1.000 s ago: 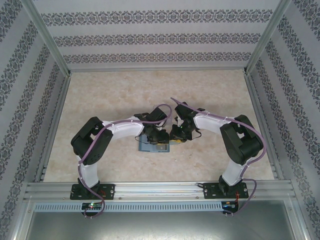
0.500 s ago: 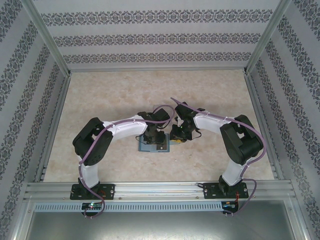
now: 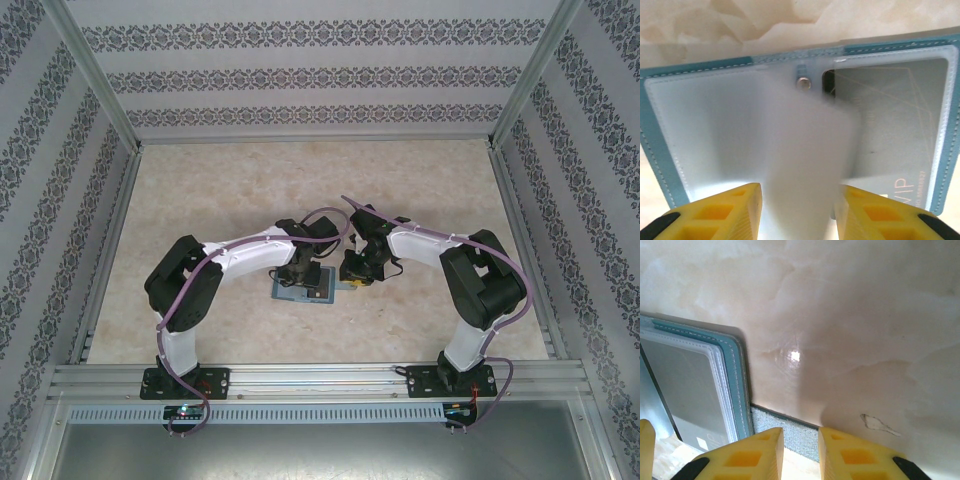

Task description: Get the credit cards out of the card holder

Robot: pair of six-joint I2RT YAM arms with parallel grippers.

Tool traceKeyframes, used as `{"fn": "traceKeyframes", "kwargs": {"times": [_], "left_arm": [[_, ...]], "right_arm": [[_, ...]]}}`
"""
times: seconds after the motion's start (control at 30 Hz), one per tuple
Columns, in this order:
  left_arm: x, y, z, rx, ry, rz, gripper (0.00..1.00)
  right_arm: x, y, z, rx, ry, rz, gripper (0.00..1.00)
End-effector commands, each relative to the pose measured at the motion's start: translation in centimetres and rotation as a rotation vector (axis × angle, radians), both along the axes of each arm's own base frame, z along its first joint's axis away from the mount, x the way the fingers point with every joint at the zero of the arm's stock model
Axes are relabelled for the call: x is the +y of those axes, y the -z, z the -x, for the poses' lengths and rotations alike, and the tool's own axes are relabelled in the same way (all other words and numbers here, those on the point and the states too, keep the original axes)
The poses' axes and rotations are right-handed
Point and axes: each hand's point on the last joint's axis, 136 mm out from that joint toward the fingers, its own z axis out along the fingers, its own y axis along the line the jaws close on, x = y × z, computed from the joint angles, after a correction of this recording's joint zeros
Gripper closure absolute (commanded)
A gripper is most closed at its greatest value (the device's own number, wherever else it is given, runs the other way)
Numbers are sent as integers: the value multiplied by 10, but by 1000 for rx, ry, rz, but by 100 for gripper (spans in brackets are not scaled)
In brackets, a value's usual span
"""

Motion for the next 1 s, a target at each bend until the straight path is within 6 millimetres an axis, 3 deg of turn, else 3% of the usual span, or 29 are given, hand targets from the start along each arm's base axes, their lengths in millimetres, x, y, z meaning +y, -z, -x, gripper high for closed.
{"fn": "traceKeyframes", "kwargs": {"times": [0.0, 0.13, 0.23, 0.4, 0.5, 0.8, 0.97], "left_arm": [[5, -18, 3, -25, 30, -30, 58], [5, -18, 4, -25, 32, -29, 62], [3, -18, 3, -32, 33, -14, 71], [-14, -22, 3, -34, 39, 85, 88], [-25, -25, 4, -32, 41, 156, 93], [-54, -29, 8, 0, 20, 327, 94], [-46, -20, 10, 11, 15, 287, 93]], "right_arm": [[-2, -2, 4, -7, -11, 18, 75], [-2, -1, 5, -4, -11, 21, 75], [-2, -2, 6, -7, -10, 18, 75], [-1, -8, 5, -17, -7, 10, 75], [0, -11, 5, -28, -7, 4, 75], [2, -16, 5, -41, -2, -3, 75], [11, -18, 7, -46, -18, -9, 75]]}}
